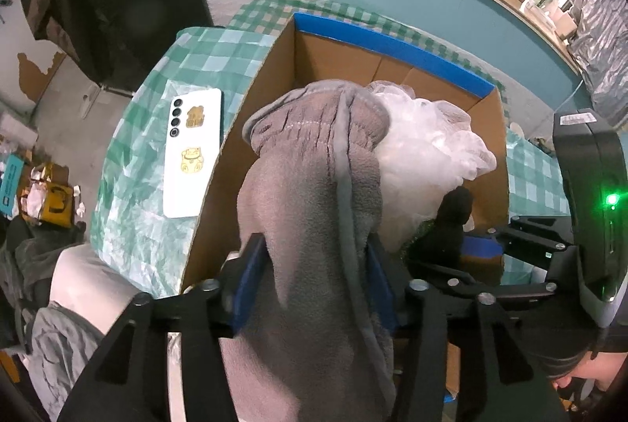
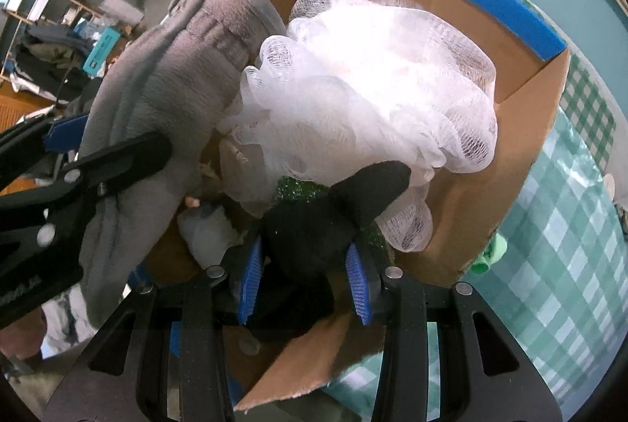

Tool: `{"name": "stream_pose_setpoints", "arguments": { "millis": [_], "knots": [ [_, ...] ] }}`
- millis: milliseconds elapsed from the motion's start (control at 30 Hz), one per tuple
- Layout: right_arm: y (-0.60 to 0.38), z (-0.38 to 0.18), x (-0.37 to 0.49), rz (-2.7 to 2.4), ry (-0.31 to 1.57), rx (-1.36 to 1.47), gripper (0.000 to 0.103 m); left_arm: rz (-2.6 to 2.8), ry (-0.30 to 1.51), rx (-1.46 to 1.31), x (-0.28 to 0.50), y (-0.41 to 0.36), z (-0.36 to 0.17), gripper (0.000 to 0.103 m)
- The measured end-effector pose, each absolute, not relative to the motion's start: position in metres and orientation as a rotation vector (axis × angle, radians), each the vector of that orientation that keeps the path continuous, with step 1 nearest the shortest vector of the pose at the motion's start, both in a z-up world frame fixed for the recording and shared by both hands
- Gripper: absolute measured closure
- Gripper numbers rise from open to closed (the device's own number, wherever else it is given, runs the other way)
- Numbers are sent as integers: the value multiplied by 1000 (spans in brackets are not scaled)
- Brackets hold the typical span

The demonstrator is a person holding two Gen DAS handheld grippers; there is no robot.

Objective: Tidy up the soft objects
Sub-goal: 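Release the mitten with the left tool while the right tool releases the black sock into the box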

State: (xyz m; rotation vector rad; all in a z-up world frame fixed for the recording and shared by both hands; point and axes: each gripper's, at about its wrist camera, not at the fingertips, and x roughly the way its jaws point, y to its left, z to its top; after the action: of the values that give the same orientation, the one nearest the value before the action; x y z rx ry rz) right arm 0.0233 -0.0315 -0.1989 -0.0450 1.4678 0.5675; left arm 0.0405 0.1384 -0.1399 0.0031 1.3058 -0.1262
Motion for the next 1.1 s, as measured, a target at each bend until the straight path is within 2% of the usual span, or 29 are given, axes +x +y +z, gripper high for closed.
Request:
{"name": "stream_pose_setpoints", "arguments": {
  "millis": [133, 167, 233, 300, 333, 500, 1100],
  "knots": [
    [-31, -195, 29, 567, 1459, -27, 63, -141, 1298, 18, 44, 136, -140, 40],
    [-32, -194, 29, 567, 1459, -28, 60, -142, 1296, 21, 45, 135, -140, 38],
    [-37, -191, 29, 552, 1451, -40, 52, -145, 1286, 27, 47, 134, -138, 36],
    [-42, -183, 28, 528, 1425, -65, 35, -152, 1279, 24, 48, 133, -136, 33],
    [-44, -179, 28, 521, 1412, -78, 33, -155, 1274, 21, 49, 133, -134, 33],
    [-59, -157, 25, 518, 1360, -101, 29, -162, 1248, 6, 51, 132, -122, 33],
    [-118, -113, 11, 426, 1286, -21, 29, -227, 1161, 55, 36, 84, -82, 33]
  ]
}}
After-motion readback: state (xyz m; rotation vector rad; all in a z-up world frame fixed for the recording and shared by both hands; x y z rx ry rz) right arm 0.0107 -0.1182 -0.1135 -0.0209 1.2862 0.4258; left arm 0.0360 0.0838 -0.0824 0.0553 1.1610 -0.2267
